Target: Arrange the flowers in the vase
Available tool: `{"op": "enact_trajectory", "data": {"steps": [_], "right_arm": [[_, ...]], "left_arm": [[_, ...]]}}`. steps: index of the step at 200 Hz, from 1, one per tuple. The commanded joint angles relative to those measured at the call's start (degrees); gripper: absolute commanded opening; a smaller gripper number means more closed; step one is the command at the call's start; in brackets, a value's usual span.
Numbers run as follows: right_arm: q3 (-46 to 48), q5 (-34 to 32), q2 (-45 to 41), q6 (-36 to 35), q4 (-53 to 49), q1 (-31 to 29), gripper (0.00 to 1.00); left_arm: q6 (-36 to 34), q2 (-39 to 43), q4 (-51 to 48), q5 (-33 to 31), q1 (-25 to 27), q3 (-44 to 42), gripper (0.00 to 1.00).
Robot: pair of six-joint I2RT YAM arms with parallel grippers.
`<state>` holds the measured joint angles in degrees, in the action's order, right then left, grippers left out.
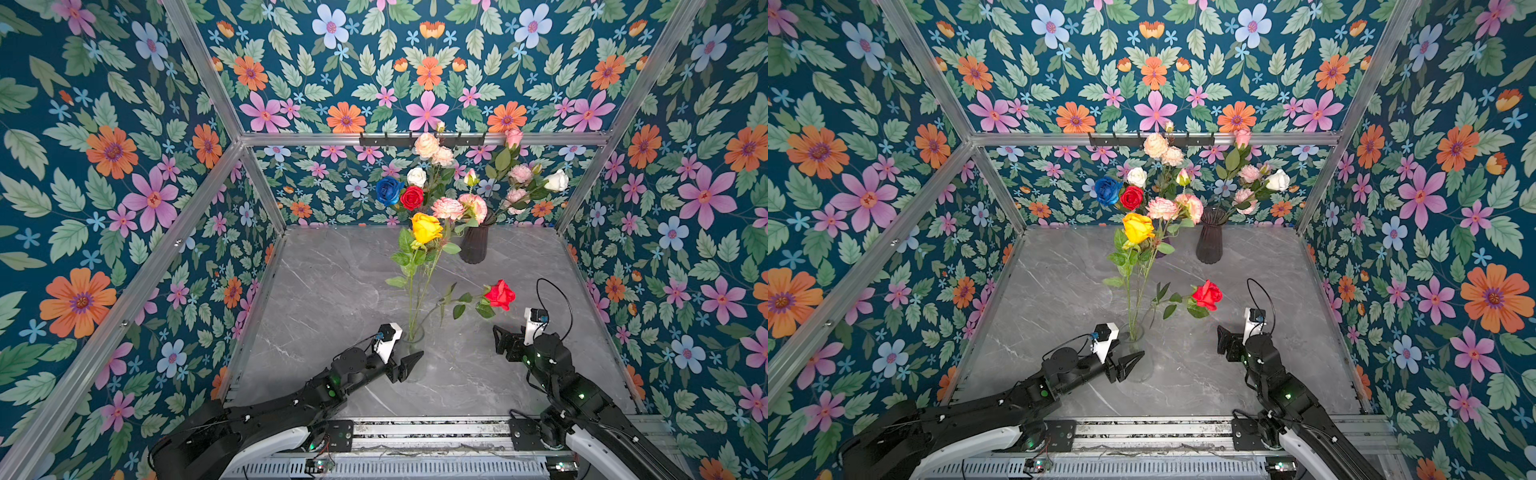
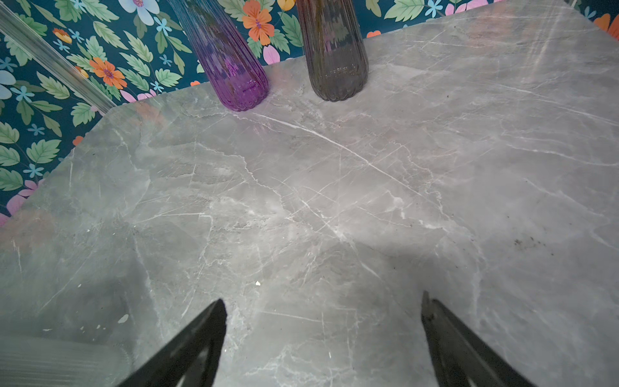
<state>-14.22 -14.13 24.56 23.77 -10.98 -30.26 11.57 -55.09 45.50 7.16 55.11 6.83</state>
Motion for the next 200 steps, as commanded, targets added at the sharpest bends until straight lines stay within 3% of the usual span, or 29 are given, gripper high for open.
{"op": "enact_trajectory", "data": {"steps": [1,71,86,101,110,170,182,200], "right_arm": [[-0.1,-0.1,-0.3,-0.5,0.5,0.0,0.92],[0.1,0.0,-0.8,-0.5,0.4,0.0,0.92],[0.0,0.0,-0.7,-0.5,0.3,0.0,0.92],[0.0,0.0,-0.8,-0.5,0.1,-0.1,0.92],[0.0,0.0,-1.0,-0.5,0.0,-0.1,0.92],[0.2,2.8,-1.1,-1.8,1.5,0.0,0.90],[-0.3,7.6,-0.9,-3.4,2.3,0.0,0.87],[-1.3,20.1,-0.9,-4.4,5.7,-0.1,0.81]], "left_arm": [[-1.7,-3.3,3.8,1.9,0.0,1.4,0.64],[-10.1,-16.5,10.3,1.4,0.3,8.1,0.52],[-11.5,-20.5,14.6,1.7,0.3,9.2,0.39],[-11.7,-23.5,18.4,1.2,0.3,9.6,0.10],[-11.7,-24.5,20.0,0.9,0.3,9.5,0.03],[-11.0,-24.2,22.7,0.2,0.3,7.8,0.00],[-10.9,-23.7,22.6,0.1,0.3,7.7,0.00],[-11.0,-23.0,22.2,0.1,0.3,7.7,0.00]]}}
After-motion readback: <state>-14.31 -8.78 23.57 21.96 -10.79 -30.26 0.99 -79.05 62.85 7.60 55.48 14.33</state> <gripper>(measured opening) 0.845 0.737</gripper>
